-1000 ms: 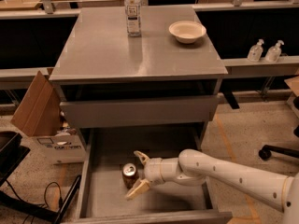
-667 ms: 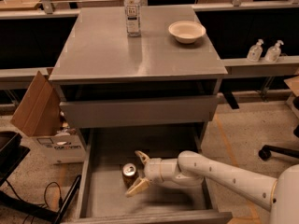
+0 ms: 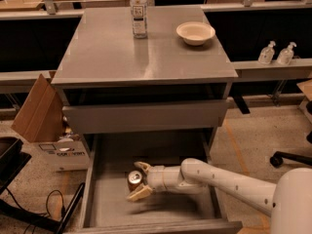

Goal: Pick orange can from middle drawer and place on counter

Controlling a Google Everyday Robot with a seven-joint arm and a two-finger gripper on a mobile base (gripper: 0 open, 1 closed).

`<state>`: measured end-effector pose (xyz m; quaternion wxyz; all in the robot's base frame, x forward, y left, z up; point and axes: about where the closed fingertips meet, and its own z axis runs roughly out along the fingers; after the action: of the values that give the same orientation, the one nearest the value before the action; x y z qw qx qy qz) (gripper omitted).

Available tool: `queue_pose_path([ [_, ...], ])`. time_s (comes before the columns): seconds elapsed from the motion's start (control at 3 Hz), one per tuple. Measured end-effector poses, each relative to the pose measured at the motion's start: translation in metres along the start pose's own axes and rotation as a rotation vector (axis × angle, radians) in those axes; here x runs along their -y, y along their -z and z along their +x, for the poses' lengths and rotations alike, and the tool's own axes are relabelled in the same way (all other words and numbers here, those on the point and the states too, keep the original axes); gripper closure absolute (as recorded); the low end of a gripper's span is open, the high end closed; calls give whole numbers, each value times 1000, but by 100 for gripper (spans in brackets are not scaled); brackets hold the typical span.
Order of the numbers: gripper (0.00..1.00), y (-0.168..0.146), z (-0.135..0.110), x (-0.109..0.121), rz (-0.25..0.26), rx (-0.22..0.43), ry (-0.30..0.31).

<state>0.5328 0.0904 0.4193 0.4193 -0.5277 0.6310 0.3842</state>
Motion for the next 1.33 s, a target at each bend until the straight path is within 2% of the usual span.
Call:
queue_pose_path([
  [0.33, 49, 5, -18, -8, 7, -22, 40],
  [0.67, 72, 19, -48, -12, 14, -38, -8],
  [1.0, 96, 58, -101, -20, 11, -22, -44],
  [1.33, 100, 130, -195, -14, -17, -22, -110],
])
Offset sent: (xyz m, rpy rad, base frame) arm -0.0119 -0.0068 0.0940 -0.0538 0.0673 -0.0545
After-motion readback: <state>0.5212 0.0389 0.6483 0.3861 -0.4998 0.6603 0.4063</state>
